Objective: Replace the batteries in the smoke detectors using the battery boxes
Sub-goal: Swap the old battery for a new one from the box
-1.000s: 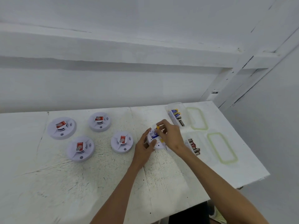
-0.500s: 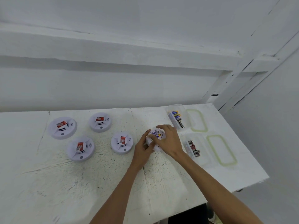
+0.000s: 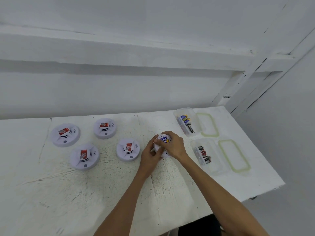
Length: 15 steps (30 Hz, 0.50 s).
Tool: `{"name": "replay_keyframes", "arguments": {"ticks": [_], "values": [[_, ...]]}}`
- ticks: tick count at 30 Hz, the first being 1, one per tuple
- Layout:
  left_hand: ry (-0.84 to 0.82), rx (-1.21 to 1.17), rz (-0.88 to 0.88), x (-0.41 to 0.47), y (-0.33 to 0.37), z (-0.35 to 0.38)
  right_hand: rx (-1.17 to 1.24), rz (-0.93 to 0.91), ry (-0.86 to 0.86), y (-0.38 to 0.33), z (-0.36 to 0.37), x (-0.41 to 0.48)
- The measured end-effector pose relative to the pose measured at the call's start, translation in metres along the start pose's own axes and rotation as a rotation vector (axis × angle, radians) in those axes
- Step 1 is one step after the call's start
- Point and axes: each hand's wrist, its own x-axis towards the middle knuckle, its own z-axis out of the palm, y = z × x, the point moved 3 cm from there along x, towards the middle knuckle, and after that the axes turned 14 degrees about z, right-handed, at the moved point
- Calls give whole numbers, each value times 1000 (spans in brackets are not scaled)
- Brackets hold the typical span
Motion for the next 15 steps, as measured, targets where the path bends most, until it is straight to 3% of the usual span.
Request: {"name": "replay_keyframes", "arguments": {"ticks": [15], "values": [[-25, -17, -44, 0, -3, -1, 421, 92, -101, 19, -7, 9]]}}
